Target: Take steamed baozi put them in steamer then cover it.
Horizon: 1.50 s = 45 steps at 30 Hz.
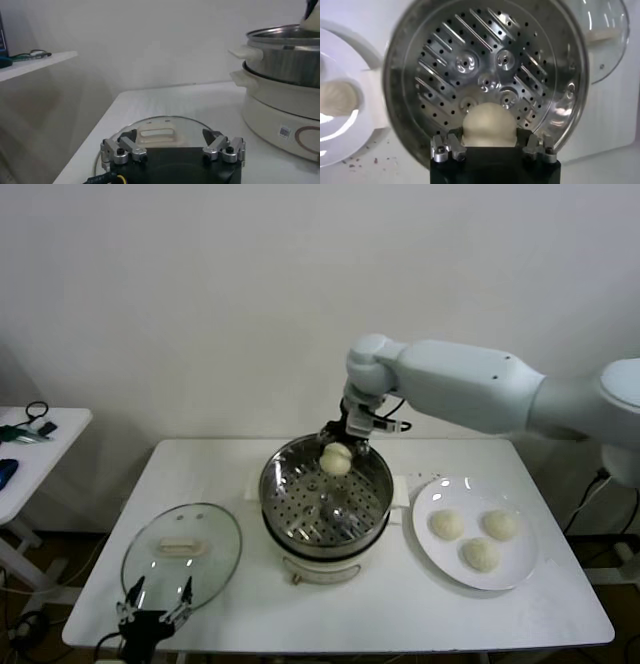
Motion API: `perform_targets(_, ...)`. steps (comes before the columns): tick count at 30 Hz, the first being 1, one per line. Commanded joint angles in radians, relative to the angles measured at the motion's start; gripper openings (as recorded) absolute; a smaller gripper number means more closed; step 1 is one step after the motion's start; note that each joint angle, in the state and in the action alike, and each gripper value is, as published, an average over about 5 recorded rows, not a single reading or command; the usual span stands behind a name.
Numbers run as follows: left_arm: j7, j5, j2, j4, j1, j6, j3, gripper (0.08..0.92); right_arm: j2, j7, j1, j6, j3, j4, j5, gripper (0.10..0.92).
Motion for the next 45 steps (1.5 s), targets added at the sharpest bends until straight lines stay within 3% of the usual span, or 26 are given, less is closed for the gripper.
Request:
perform_targets(1,0.0,0.0,-0.001,0.003,-0.002,-0.001,0.001,0.823,0.077,0.027,-0.092,0.043,0.033,-0.145,-0.099,0.704)
perform_targets(11,-0.001,0.0,-0.002,0.007,-0.011,-0.001,0.003,0.823,0.11,0.045,-0.123,0.056,0.049,-0.205,-0.106,0.708)
perform_targets(15,-0.002,-0.001,-0.002,0.004,-0.01,-0.001,0.004,0.823,0.111,0.043,-0.113,0.067,0.045,-0.2,-0.083,0.768)
perform_targets(21,-0.002,0.0,-0.004,0.003,-0.009,-0.002,0.007,0.823,0.076,0.032,-0.034,0.064,0.036,-0.144,0.065,0.821)
perform_targets(24,-0.002,0.001,-0.005,0.002,-0.009,0.0,0.01,0.823,0.017,-0.017,0.075,0.023,-0.003,-0.08,0.238,0.822)
perform_targets(28,-0.002,0.006,-0.006,-0.002,-0.007,0.001,0.015,0.823,-0.104,-0.097,0.283,-0.141,-0.157,0.034,0.63,0.823)
perform_targets(30,-0.002,0.008,-0.006,0.0,-0.008,0.001,0.017,0.823,-0.188,-0.121,0.373,-0.263,-0.235,0.086,0.749,0.823)
perform_targets(39,0.0,0.01,-0.009,0.0,-0.018,0.004,0.026,0.823,-0.52,-0.035,0.492,-0.713,-0.525,0.291,0.853,0.823)
perform_targets(45,0.002,0.007,-0.016,-0.015,-0.023,0.009,0.021,0.823,-0.623,0.061,0.347,-0.852,-0.533,0.393,0.795,0.823)
